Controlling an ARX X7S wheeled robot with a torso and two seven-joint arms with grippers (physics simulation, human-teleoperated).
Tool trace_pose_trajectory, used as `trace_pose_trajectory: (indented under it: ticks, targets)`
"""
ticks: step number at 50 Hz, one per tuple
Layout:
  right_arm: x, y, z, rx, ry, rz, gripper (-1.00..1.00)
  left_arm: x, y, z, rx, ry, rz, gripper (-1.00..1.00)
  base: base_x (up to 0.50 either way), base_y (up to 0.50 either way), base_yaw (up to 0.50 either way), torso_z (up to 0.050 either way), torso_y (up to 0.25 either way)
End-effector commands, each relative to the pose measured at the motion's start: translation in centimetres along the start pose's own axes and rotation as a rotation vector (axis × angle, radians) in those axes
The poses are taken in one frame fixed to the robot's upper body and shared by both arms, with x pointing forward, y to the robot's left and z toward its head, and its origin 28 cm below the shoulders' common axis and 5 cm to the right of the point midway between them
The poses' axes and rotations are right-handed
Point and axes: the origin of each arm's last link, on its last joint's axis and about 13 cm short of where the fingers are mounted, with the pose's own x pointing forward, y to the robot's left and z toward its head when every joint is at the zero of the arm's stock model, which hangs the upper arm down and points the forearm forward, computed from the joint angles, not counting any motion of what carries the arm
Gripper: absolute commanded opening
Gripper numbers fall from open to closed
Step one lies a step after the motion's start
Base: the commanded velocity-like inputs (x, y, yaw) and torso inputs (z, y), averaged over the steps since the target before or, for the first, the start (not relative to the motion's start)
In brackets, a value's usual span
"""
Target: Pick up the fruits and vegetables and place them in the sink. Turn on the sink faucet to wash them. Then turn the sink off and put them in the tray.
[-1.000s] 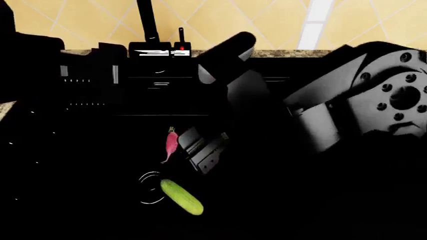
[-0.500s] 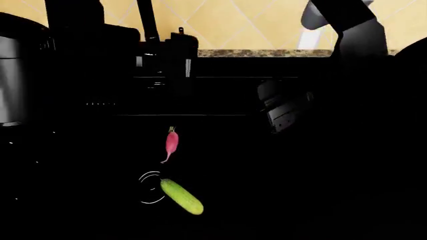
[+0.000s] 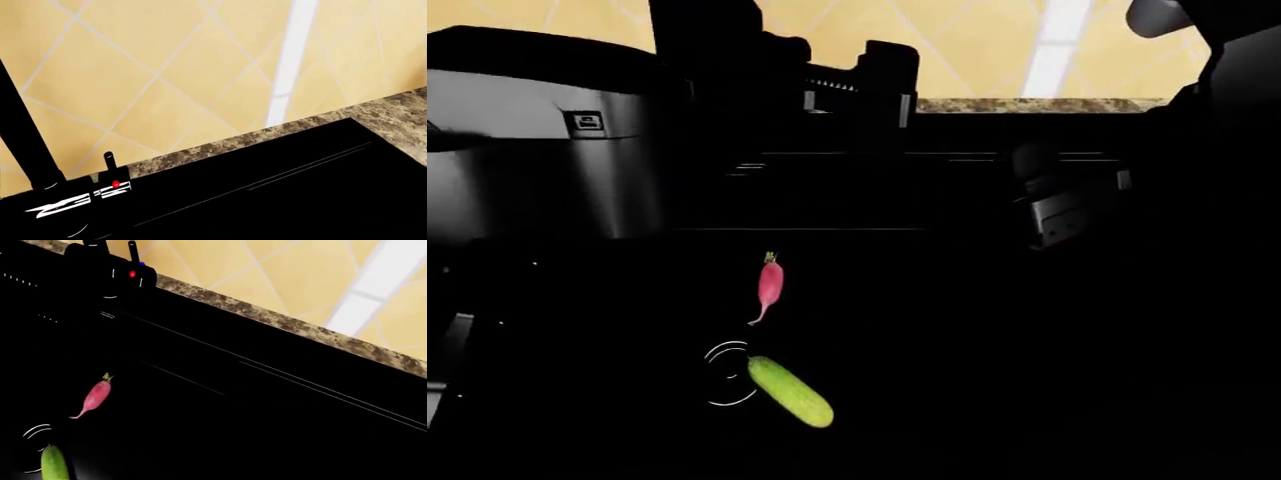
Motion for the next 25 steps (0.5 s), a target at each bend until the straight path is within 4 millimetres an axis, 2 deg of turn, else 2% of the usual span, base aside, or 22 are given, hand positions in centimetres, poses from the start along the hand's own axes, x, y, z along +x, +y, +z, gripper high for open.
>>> trace_pose_trajectory:
  ticks: [1,15,25]
  targets:
    - [-0.2,-0.4,-0.2,0.011,-0.006,-0.009,1.00,2.6,3.0,1.4,-0.010,-0.175,0.286,1.00,0.00,0.00,0.00,0.000,0.000]
    - [0.0,-0.7,-0.3,0.013,-0.011,-0.003,1.00,4.6,3.6,1.4,0.012,-0.255,0.320,1.00,0.00,0.00,0.00,0.001,-0.001]
    - [0.3,-0.8,-0.5,0.014,-0.010,0.001,1.00,6.1,3.6,0.4,0.017,-0.275,0.330,1.00,0.00,0.00,0.00,0.001,0.000]
